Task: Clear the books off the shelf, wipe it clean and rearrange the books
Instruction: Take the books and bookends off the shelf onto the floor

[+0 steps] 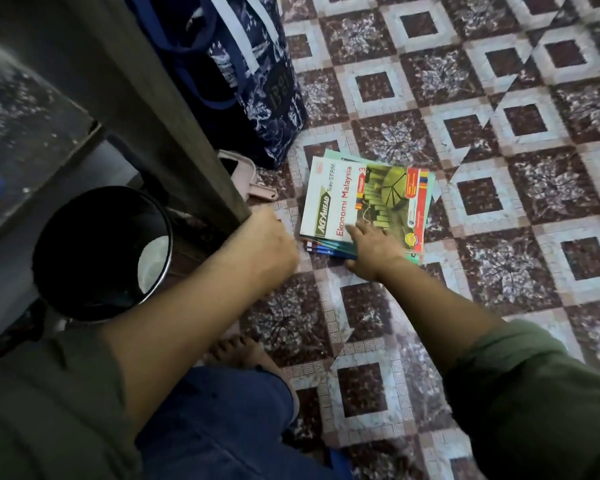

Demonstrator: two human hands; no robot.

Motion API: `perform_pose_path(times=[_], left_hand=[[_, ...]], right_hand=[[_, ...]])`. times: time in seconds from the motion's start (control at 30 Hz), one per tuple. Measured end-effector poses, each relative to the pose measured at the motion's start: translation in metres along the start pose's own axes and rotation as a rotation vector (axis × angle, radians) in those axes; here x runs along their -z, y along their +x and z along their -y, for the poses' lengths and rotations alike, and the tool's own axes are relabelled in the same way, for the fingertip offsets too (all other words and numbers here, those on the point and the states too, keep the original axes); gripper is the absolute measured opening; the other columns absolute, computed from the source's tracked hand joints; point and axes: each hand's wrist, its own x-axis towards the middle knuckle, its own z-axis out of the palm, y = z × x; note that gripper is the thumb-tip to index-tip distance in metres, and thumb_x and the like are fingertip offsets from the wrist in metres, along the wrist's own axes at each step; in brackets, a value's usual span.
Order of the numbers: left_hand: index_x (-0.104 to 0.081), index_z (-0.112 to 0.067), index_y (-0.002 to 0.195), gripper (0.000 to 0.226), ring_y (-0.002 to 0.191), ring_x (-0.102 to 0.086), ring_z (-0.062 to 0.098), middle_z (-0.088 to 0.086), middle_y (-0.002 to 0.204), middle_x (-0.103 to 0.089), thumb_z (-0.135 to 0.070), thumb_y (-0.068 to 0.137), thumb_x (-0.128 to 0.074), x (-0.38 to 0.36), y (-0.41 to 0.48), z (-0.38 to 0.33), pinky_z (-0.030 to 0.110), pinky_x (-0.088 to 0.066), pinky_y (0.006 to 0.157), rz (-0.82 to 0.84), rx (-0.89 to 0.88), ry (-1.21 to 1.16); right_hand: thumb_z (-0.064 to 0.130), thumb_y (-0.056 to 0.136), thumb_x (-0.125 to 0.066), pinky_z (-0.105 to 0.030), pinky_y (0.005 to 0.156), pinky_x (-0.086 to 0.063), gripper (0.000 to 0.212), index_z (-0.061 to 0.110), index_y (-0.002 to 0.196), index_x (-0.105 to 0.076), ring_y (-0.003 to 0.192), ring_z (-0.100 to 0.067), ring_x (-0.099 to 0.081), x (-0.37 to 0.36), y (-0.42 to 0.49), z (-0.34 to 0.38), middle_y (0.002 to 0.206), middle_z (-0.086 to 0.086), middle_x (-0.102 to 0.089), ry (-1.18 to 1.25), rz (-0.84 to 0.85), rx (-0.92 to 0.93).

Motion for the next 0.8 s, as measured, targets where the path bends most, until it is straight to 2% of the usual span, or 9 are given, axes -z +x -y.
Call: perform_pose_path(times=[0.07,0.13,0.17,0.23,0.4,0.53,0.6,0.7,0.8], left_hand=[[-0.069,-0.014,0.083,0.031,0.084,-0.062,0.019,-0.002,0.083,-0.067,-0.004,0.088,-0.040,0.000,-0.038,0.006,0.035,-0.044,0.092,-0.125,-0.108,0.143],[-0.065,-0.014,0.056,0.021,0.058,-0.060,0.020,0.000,0.058,-0.061,-0.007,0.073,-0.055,-0.006,-0.085,0.020,0.039,-0.055,0.076,-0.282,-0.049,0.202],[-0.062,-0.015,0.051,0.015,0.053,-0.059,0.022,0.001,0.054,-0.058,-0.010,0.063,-0.071,-0.012,-0.109,0.026,0.037,-0.055,0.064,-0.277,0.029,0.138],[-0.063,-0.016,0.052,0.027,0.050,-0.059,0.024,0.003,0.054,-0.058,-0.013,0.042,-0.088,-0.023,-0.157,0.035,0.034,-0.049,0.052,-0.180,0.215,0.070],[-0.073,-0.016,0.092,0.047,0.074,-0.067,0.030,0.007,0.081,-0.069,-0.036,0.051,-0.088,-0.039,-0.292,0.050,0.039,-0.053,0.065,-0.260,0.849,-0.181],[-0.067,-0.013,0.108,0.055,0.094,-0.060,0.037,0.014,0.099,-0.066,-0.052,0.073,-0.051,-0.044,-0.395,0.047,0.047,-0.050,0.077,-0.463,1.170,-0.199],[-0.062,-0.010,0.119,0.061,0.107,-0.054,0.041,0.018,0.112,-0.061,-0.050,0.075,-0.045,-0.046,-0.443,0.046,0.053,-0.045,0.090,-0.600,1.283,-0.171],[-0.054,-0.006,0.130,0.067,0.116,-0.045,0.042,0.020,0.127,-0.052,-0.040,0.073,-0.062,-0.040,-0.490,0.037,0.055,-0.037,0.094,-0.722,1.427,-0.094],[-0.042,-0.005,0.140,0.097,0.124,-0.041,0.042,0.021,0.136,-0.047,-0.035,0.059,-0.085,-0.040,-0.519,0.030,0.056,-0.033,0.096,-0.671,1.613,-0.118]], right_hand=[[0.044,0.092,-0.056,-0.045,0.100,-0.045,0.073,0.025,0.151,-0.018,0.122,-0.030,-0.050,0.025,-0.026,0.025,0.140,-0.011,-0.046,0.058,-0.011,0.053],[0.041,0.092,-0.054,-0.042,0.088,-0.051,0.064,0.024,0.147,-0.026,0.112,-0.032,-0.057,0.048,-0.056,0.052,0.131,-0.011,-0.054,0.058,-0.003,0.132],[0.041,0.092,-0.053,-0.040,0.086,-0.050,0.060,0.024,0.145,-0.031,0.112,-0.032,-0.057,0.061,-0.073,0.068,0.131,-0.010,-0.054,0.035,-0.007,0.192],[0.042,0.091,-0.056,-0.038,0.084,-0.048,0.054,0.024,0.139,-0.040,0.113,-0.031,-0.057,0.088,-0.105,0.102,0.129,-0.008,-0.056,0.010,-0.060,0.317],[0.047,0.089,-0.045,-0.041,0.086,-0.050,0.051,0.023,0.134,-0.046,0.107,-0.031,-0.060,0.155,-0.175,0.204,0.119,-0.006,-0.058,0.013,-0.241,0.645],[0.040,0.091,-0.053,-0.043,0.093,-0.045,0.053,0.024,0.140,-0.041,0.116,-0.028,-0.053,0.193,-0.214,0.283,0.126,-0.005,-0.055,0.008,-0.330,0.873],[0.039,0.092,-0.053,-0.043,0.093,-0.045,0.047,0.021,0.135,-0.045,0.117,-0.028,-0.053,0.207,-0.232,0.322,0.126,-0.005,-0.056,-0.021,-0.391,0.963],[0.038,0.091,-0.053,-0.041,0.090,-0.048,0.042,0.018,0.129,-0.050,0.113,-0.029,-0.056,0.224,-0.258,0.373,0.123,-0.006,-0.058,-0.066,-0.464,1.058],[0.035,0.090,-0.056,-0.038,0.089,-0.047,0.043,0.020,0.129,-0.052,0.112,-0.029,-0.057,0.237,-0.280,0.415,0.120,-0.006,-0.059,-0.070,-0.517,1.140]])
